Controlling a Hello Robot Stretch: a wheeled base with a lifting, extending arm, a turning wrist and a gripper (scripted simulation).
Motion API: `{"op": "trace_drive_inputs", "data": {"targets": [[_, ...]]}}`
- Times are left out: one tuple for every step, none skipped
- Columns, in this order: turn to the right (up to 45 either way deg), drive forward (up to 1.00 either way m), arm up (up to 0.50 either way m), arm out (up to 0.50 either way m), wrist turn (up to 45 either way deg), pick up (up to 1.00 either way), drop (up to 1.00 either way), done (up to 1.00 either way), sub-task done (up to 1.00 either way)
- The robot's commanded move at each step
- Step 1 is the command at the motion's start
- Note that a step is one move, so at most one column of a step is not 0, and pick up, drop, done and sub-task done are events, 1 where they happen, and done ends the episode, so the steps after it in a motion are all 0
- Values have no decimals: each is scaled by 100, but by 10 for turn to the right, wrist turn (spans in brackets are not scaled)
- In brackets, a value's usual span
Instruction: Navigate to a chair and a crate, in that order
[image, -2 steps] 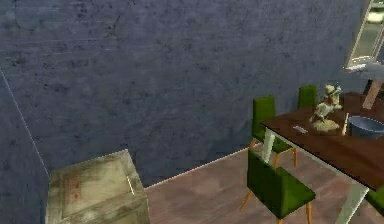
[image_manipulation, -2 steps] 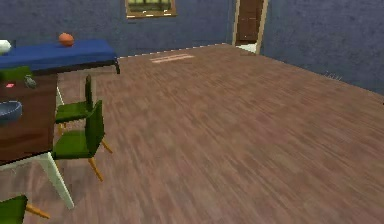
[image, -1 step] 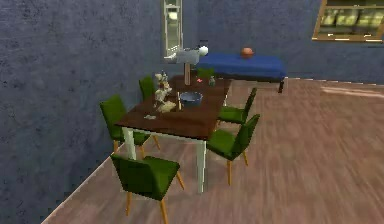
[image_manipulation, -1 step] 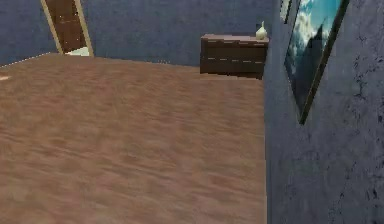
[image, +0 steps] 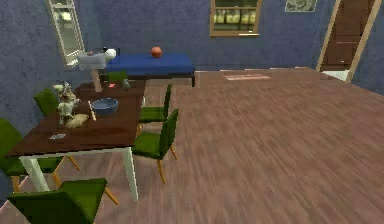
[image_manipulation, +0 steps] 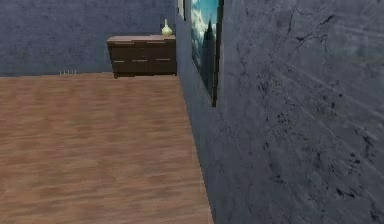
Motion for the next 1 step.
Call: {"op": "trace_drive_inputs", "data": {"targets": [[0,30,0,0,0,0,0,0,0]]}}
